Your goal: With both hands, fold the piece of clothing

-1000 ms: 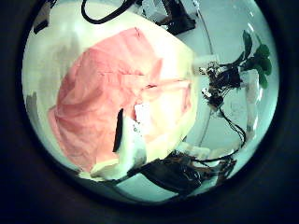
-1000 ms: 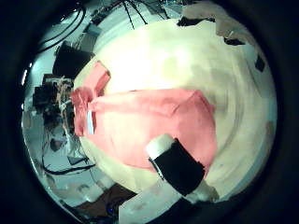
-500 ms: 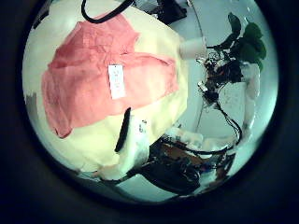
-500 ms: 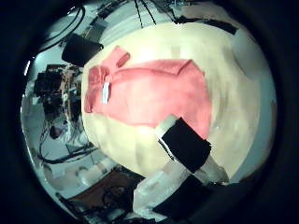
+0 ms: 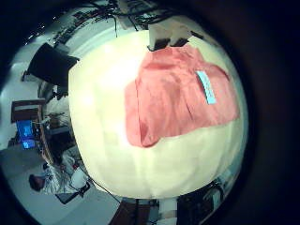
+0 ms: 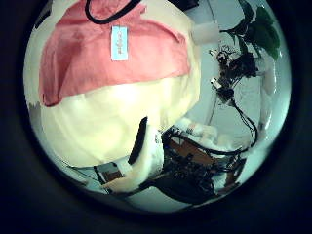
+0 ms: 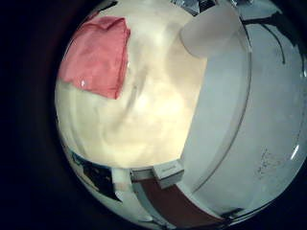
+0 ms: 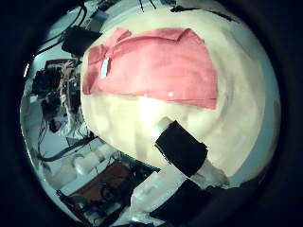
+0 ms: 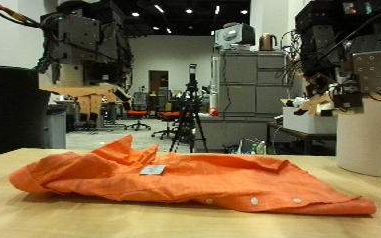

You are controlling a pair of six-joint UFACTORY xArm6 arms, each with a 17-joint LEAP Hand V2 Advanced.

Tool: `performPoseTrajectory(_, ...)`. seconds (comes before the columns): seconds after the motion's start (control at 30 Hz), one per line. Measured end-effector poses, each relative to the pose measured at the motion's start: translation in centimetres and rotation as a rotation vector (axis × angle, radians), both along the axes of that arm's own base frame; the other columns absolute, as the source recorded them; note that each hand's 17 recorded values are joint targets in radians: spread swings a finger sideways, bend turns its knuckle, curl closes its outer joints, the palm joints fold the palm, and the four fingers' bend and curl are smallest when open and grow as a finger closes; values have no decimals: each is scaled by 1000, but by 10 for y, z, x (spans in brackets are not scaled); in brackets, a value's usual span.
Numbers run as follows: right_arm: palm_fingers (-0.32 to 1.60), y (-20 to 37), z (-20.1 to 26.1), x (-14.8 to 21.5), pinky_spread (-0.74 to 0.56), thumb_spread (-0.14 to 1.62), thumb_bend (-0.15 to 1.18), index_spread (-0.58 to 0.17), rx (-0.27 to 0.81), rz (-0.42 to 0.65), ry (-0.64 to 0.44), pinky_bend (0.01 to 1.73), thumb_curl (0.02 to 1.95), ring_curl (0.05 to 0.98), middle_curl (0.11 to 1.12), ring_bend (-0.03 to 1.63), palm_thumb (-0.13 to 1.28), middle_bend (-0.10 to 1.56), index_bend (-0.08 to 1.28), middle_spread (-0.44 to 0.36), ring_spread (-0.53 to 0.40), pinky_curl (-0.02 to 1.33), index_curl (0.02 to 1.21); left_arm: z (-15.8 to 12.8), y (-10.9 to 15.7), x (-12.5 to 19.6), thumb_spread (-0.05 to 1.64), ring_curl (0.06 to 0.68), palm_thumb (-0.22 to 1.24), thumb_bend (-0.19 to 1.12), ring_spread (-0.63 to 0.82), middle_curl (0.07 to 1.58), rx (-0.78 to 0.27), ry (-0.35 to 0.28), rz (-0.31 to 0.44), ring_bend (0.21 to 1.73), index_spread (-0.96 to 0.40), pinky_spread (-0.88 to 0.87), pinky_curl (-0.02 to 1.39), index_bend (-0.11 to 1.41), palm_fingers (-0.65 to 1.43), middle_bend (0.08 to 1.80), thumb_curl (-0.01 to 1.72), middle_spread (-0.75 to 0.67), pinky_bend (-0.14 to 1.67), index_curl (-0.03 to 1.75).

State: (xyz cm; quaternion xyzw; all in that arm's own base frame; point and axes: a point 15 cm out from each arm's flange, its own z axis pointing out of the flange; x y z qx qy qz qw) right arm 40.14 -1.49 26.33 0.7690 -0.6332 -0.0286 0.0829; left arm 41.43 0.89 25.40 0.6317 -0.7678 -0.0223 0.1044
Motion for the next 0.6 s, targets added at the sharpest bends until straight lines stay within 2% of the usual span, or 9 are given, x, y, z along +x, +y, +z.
performPoseTrajectory(0.2, 176, -13, -46, -27, 330, 1368, -18, -335, 6, 10, 112, 249, 192, 255, 365, 385, 373, 276, 180, -50, 71, 373, 390, -10, -9, -14, 1288, 222, 246, -13, 557, 249, 7, 32, -29, 453, 129, 511, 308, 150, -45, 178, 286, 442, 370, 277)
performPoseTrajectory(0.37, 160, -30, -86, -24, 318, 1315, -14, -344, -13, 45, 175, 244, 199, 238, 350, 329, 372, 227, 177, -38, 109, 360, 367, -19, -15, -22, 1286, 221, 247, -14, 559, 252, 8, 57, -43, 449, 129, 510, 309, 149, -41, 183, 281, 438, 365, 272)
performPoseTrajectory(0.47, 155, -45, -111, -28, 311, 1276, -17, -343, -14, 22, 236, 239, 206, 233, 346, 305, 362, 206, 173, -25, 125, 354, 355, -21, -16, -27, 1285, 221, 247, -13, 559, 256, 16, 75, -53, 446, 129, 510, 310, 148, -38, 185, 280, 436, 362, 269)
performPoseTrajectory(0.6, 149, -57, -119, -10, 298, 1217, -26, -341, -13, -2, 238, 232, 213, 231, 343, 283, 345, 192, 172, -13, 137, 348, 342, -17, -17, -30, 1285, 220, 249, -13, 560, 260, 21, 78, -52, 443, 129, 510, 310, 149, -35, 187, 277, 435, 358, 266)
